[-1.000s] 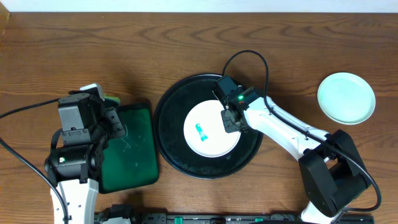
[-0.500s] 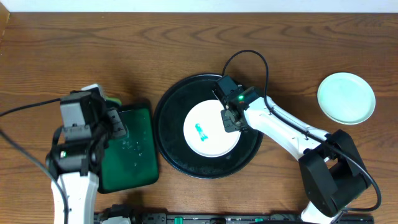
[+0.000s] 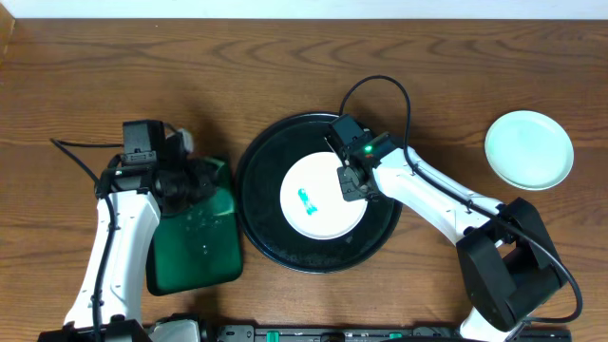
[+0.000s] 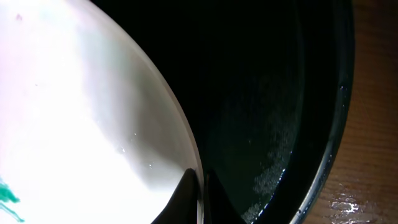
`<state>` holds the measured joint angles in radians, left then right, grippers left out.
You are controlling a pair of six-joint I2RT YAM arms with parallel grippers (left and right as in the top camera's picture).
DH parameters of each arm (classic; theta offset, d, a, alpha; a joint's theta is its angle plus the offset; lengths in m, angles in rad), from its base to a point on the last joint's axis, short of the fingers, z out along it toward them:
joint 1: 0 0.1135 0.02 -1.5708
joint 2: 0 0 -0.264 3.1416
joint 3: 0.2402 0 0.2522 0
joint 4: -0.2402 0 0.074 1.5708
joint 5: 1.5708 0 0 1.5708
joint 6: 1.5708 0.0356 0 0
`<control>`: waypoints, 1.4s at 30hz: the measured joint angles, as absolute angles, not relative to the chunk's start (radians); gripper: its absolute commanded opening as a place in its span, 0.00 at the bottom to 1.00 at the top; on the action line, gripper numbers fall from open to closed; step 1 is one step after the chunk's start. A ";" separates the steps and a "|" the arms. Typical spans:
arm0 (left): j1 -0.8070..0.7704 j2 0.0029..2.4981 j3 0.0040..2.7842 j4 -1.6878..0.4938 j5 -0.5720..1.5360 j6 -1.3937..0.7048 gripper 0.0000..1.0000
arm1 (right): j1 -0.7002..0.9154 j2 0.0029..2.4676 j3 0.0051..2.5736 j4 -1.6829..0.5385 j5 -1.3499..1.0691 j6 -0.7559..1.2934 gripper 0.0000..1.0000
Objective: Clean dirty plates on tray and stack at the side
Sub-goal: 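Bring the sponge in the left gripper onto the white plate, then scrub the white plate with the sponge while the right gripper holds it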
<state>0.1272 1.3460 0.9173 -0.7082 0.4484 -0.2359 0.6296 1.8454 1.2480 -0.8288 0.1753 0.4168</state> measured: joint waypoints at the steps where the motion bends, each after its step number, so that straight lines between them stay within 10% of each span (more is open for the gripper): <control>1: 0.127 1.346 0.917 -0.700 0.498 -0.238 0.07 | 0.630 1.845 1.248 -0.826 0.175 0.417 0.01; 12: -0.041 1.391 0.917 -0.652 0.735 -0.310 0.07 | 0.630 1.845 1.248 -0.812 0.175 0.416 0.01; 31: -0.418 1.882 0.916 0.046 0.841 -0.691 0.07 | 0.630 1.846 1.246 -0.809 0.147 0.417 0.01; 42: -0.438 1.946 0.948 -0.079 0.850 -0.775 0.07 | 0.625 1.847 1.240 -0.822 0.126 0.417 0.01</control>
<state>-0.4377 1.9457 0.9478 -0.0792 0.8505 -0.7746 0.6247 1.8469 1.2404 -0.8219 0.1257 0.4168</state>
